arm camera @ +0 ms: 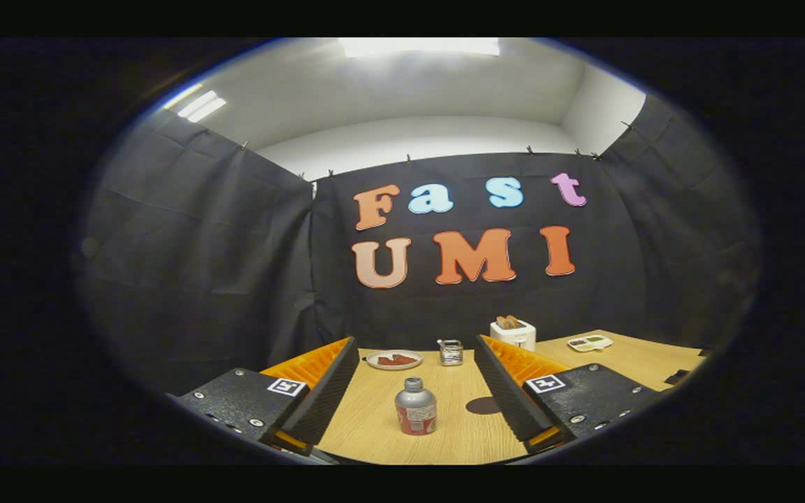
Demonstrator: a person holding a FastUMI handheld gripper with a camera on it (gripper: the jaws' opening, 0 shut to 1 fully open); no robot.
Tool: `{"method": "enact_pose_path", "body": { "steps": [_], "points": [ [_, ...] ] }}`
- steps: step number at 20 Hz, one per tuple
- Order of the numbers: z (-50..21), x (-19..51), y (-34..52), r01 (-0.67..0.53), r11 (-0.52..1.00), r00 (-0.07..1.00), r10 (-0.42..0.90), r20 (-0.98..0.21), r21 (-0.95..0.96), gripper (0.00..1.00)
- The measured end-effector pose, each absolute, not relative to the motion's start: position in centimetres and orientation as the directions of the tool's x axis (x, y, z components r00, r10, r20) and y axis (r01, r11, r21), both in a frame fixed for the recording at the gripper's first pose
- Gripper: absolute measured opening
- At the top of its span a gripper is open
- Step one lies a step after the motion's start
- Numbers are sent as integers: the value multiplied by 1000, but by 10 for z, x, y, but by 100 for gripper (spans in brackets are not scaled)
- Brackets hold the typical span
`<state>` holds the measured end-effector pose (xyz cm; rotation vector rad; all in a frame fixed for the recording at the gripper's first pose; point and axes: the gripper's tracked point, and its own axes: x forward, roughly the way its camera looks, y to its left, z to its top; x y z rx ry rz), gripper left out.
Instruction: Take the bottle from table, then pour the juice into the cup, finally place the bottle on the coaster
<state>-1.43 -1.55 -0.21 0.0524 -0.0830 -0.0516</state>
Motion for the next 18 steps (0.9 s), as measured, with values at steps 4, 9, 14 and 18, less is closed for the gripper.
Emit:
{"method": "enact_pose_path", "body": {
  "steps": [4, 9, 14, 18],
  "points": [
    [-24, -6, -10, 41, 998, 998, -43, 37, 39, 98],
    [-58, 10, -15, 113, 994, 994, -113, 4, -11, 98],
    [-96, 27, -25, 127, 992, 992, -127, -25, 16, 98],
    [-121, 37, -25, 104, 995, 993, -104, -56, 4, 99]
  ]
}}
